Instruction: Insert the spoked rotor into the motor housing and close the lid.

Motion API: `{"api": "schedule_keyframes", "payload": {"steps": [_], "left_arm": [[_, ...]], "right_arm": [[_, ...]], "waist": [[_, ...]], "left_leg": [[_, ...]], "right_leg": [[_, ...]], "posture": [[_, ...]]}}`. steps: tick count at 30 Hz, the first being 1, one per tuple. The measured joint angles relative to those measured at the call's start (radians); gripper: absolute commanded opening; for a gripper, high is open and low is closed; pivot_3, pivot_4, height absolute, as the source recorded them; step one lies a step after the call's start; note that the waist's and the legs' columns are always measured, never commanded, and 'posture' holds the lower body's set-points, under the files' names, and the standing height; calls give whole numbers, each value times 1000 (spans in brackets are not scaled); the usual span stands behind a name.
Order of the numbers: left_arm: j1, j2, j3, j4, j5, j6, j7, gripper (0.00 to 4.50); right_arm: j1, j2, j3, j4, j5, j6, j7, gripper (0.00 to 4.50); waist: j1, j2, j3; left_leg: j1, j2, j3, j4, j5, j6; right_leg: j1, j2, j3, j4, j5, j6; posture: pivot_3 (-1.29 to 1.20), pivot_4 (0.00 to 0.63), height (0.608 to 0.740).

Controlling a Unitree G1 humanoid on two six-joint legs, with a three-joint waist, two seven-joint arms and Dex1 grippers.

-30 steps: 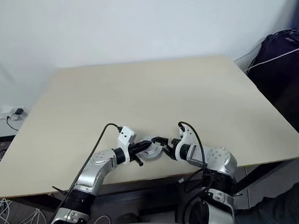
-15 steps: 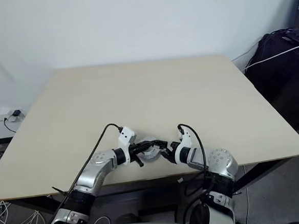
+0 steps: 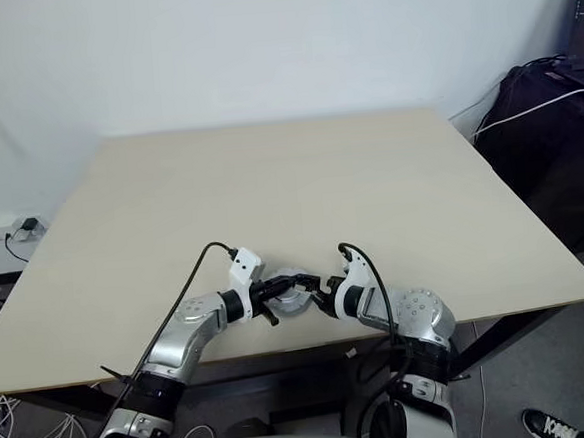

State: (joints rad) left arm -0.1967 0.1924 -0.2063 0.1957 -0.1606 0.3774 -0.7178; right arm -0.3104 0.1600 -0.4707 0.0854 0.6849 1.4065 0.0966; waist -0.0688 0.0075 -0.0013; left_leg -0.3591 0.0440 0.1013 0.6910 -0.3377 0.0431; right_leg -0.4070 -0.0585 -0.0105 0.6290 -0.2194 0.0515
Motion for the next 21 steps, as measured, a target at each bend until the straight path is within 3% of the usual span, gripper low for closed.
{"api": "schedule_keyframes", "payload": {"steps": [12, 21], "left_arm": [[-2, -1, 0, -11, -2, 1, -3, 0], [-4, 2, 13, -25, -11, -2, -3, 0]], "right_arm": [[5, 0, -11, -14, 31, -2, 32, 4481], [9, -5, -11, -14, 25, 9, 32, 1838]], "waist": [[-1, 0, 0], [-1, 0, 0]], "left_leg": [[-1, 0, 0, 0, 0, 0], [-2, 1, 0, 0, 0, 0]], "right_leg": [[-2, 1, 0, 0, 0, 0], [-2, 1, 0, 0, 0, 0]], "posture": [[0, 0, 740], [0, 0, 740]]}}
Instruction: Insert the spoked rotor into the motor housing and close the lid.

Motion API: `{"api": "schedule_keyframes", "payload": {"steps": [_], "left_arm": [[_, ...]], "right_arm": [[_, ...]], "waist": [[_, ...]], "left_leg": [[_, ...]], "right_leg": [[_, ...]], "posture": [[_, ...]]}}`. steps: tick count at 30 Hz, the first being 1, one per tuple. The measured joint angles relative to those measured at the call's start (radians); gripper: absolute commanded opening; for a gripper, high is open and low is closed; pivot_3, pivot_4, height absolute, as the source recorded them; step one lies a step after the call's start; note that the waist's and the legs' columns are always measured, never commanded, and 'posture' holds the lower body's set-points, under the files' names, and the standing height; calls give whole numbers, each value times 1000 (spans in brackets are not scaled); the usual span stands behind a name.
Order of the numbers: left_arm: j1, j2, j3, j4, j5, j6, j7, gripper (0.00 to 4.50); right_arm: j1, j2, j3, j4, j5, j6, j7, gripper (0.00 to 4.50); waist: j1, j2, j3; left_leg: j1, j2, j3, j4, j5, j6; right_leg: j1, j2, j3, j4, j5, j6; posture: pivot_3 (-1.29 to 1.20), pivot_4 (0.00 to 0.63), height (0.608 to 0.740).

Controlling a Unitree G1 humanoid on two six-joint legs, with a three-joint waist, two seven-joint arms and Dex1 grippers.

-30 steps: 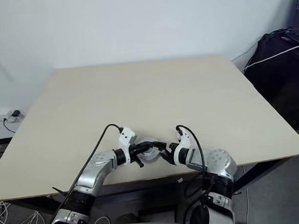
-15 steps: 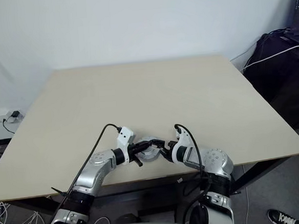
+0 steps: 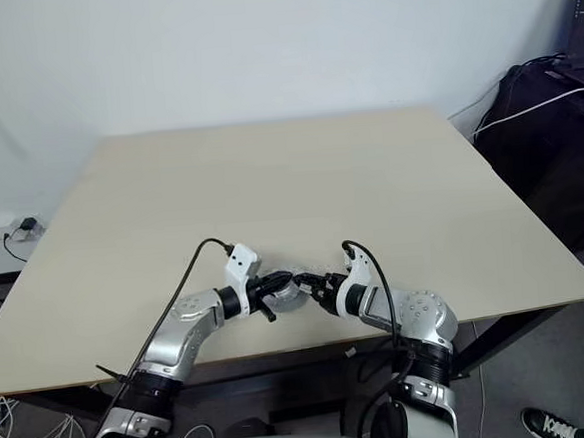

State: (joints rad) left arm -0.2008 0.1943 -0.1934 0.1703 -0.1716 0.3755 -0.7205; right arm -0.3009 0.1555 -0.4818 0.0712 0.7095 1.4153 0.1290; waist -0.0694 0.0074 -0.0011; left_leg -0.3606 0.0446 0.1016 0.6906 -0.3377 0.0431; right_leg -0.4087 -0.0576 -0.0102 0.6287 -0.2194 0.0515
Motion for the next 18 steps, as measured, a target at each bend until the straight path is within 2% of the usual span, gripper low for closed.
{"api": "schedule_keyframes", "payload": {"steps": [2, 11, 13, 14, 18], "left_arm": [[1, 0, 1, -1, -1, 0, 0, 0], [2, -2, 1, -3, -2, 0, 0, 0], [2, -2, 1, -2, -2, -1, 0, 0], [1, -2, 1, -1, -2, -1, 1, 0], [6, -4, 0, 5, -1, 0, 1, 0]], "right_arm": [[1, -1, 0, 0, -1, 12, 1, 1301], [1, -1, 1, -7, -1, 22, 1, 1261], [1, -1, 1, -7, -1, 17, 1, 2008], [1, -1, 4, -7, -1, 17, 3, 2211], [-1, -1, 12, -12, 9, 16, 9, 3544]], "waist": [[0, 0, 0], [0, 0, 0], [0, 0, 0], [0, 0, 0], [0, 0, 0]], "left_leg": [[0, 0, 0, 0, 0, 0], [0, 0, 0, 0, 0, 0], [0, 0, 0, 0, 0, 0], [0, 0, 0, 0, 0, 0], [0, 0, 0, 0, 0, 0]], "right_leg": [[0, 0, 0, 0, 0, 0], [0, 0, 0, 0, 0, 0], [0, 0, 0, 0, 0, 0], [0, 0, 0, 0, 0, 0], [0, 0, 0, 0, 0, 0]], "posture": [[0, 0, 740], [0, 0, 740], [0, 0, 740], [0, 0, 740], [0, 0, 740]]}}
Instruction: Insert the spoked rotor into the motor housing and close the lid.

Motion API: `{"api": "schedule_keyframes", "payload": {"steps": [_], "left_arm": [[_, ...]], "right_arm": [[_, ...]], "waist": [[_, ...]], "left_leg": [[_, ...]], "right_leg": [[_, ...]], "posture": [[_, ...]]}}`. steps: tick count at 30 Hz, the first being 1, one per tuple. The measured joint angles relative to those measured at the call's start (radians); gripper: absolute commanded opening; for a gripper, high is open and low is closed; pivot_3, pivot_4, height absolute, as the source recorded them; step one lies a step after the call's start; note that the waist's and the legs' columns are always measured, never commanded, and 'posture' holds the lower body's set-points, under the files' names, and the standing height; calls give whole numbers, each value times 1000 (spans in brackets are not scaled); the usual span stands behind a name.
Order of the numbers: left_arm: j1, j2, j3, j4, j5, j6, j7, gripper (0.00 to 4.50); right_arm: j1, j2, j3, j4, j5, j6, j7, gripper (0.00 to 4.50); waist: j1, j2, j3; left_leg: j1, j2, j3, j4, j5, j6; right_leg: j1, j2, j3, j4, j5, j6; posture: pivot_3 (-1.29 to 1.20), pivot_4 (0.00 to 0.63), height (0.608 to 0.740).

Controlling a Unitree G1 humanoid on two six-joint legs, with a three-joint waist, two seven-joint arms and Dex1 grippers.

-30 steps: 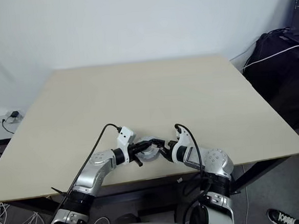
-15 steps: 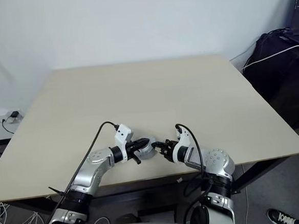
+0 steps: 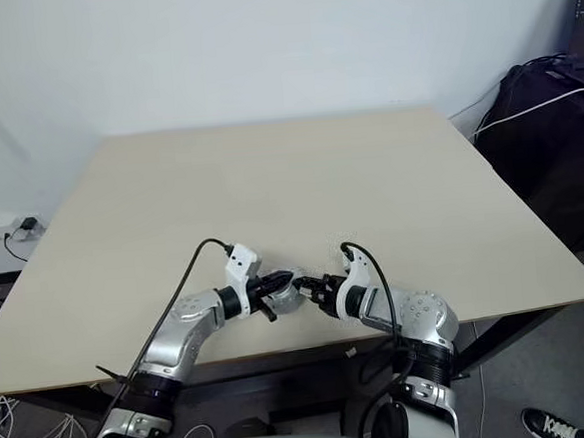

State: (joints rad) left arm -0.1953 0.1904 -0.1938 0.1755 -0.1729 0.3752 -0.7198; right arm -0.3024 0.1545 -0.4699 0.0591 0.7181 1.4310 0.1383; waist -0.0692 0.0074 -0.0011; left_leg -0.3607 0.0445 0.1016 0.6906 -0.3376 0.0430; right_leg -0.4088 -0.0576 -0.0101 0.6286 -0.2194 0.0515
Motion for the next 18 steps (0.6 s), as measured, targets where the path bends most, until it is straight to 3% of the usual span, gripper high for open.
{"api": "schedule_keyframes", "payload": {"steps": [3, 18], "left_arm": [[0, -2, -4, 5, 0, 0, 0, 0], [7, -1, -3, 1, -4, 0, 1, 0]], "right_arm": [[-1, 1, 1, -1, 12, -1, 3, 4482], [-6, 6, -1, 1, 21, -2, -13, 4482]], "waist": [[0, 0, 0], [-1, 0, 0]], "left_leg": [[0, 0, 0, 0, 0, 0], [0, 0, 0, 0, 0, 0]], "right_leg": [[0, 0, 0, 0, 0, 0], [0, 0, 0, 0, 0, 0]], "posture": [[0, 0, 740], [0, 0, 740]]}}
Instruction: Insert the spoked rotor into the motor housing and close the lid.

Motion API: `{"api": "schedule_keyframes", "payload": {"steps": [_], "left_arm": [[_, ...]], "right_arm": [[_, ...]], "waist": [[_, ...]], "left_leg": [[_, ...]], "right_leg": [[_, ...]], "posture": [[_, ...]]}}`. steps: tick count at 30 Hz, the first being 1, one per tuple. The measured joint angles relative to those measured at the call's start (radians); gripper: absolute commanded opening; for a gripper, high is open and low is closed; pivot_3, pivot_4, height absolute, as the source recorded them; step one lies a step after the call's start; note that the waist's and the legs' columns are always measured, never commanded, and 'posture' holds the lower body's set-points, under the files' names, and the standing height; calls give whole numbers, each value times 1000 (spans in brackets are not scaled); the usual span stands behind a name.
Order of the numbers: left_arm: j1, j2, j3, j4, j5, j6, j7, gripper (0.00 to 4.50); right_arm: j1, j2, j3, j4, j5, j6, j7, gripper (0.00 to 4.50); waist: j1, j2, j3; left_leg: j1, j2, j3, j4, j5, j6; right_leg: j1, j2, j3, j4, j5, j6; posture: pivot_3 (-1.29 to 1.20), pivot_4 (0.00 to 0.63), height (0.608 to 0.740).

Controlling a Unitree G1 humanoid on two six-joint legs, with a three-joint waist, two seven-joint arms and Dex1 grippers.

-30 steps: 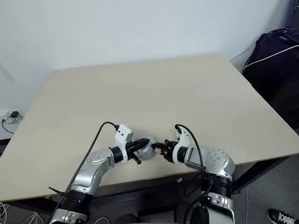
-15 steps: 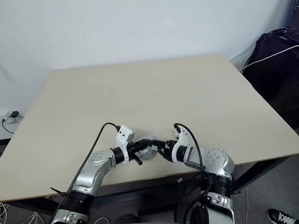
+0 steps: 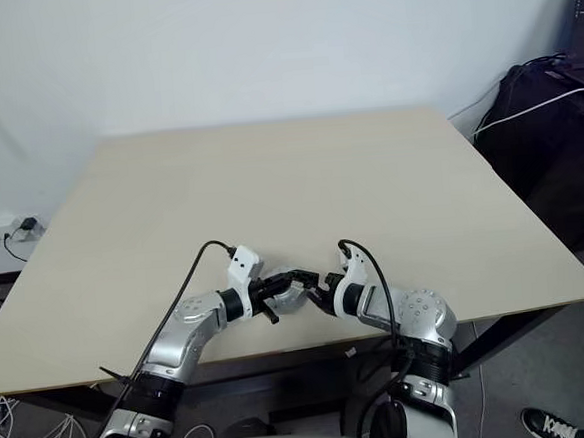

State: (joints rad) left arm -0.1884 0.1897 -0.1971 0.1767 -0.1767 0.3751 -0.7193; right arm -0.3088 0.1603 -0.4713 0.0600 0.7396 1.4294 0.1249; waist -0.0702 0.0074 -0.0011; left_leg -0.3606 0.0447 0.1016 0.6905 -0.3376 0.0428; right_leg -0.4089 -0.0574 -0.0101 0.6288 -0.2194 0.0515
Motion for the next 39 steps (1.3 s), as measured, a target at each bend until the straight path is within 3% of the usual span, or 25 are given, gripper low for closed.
{"api": "schedule_keyframes", "payload": {"steps": [22, 26, 31, 39], "left_arm": [[63, 39, 48, -60, -28, 2, 21, 0], [64, 40, 57, -65, -32, 2, 28, 0], [70, 40, 66, -64, -32, 6, 37, 0], [70, 36, 63, -56, -31, 12, 42, 0]], "right_arm": [[-1, 0, 5, -2, 37, -1, 10, 4482], [-6, -6, 54, -12, 29, -7, 20, 4482], [59, -69, 249, -69, -13, -73, 107, 4482], [53, -64, 235, -22, -11, -76, 101, 4482]], "waist": [[-1, 0, 0], [0, 0, 0], [-4, 0, 0], [-5, 0, 0]], "left_leg": [[1, 0, 0, 0, 0, 0], [1, 0, 0, 0, 0, 0], [1, 0, 0, 0, 0, -1], [2, 0, 0, 0, 3, -1]], "right_leg": [[0, 0, 0, 0, 0, 0], [0, 0, 0, 0, 0, 0], [0, 0, 0, 0, 0, 0], [0, 1, 0, 1, 1, -1]], "posture": [[0, 0, 740], [0, 0, 740], [0, 0, 740], [0, 0, 740]]}}
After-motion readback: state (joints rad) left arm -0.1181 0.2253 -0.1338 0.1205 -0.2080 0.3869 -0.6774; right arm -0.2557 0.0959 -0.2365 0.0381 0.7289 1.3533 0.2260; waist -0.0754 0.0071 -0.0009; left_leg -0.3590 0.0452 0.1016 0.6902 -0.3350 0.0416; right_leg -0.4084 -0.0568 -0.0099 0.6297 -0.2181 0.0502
